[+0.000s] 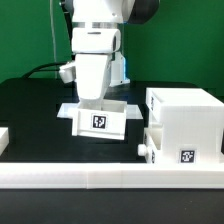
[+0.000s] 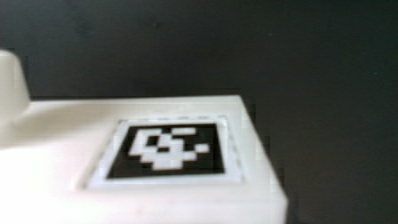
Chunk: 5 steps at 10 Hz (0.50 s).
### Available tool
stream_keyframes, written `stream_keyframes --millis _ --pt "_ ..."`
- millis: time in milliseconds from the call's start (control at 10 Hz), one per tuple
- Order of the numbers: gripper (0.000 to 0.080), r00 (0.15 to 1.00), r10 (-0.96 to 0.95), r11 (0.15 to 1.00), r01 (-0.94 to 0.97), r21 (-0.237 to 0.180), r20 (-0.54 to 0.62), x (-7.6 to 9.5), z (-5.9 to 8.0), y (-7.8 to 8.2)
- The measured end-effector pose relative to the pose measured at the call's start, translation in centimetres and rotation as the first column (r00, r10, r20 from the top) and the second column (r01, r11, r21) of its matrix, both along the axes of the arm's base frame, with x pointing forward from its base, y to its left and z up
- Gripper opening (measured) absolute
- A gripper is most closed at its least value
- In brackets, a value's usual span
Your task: Assemble drawer
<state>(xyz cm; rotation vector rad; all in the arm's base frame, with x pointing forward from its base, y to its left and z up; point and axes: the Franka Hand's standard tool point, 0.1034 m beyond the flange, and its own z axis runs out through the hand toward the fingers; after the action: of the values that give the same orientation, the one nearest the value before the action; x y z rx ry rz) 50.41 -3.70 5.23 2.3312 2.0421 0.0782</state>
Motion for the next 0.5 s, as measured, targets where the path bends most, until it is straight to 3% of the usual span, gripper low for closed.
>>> stream_keyframes --millis 500 --pt "0.0041 0.999 0.045 0.999 -0.045 -0.007 -0.028 2.9 0.7 1.1"
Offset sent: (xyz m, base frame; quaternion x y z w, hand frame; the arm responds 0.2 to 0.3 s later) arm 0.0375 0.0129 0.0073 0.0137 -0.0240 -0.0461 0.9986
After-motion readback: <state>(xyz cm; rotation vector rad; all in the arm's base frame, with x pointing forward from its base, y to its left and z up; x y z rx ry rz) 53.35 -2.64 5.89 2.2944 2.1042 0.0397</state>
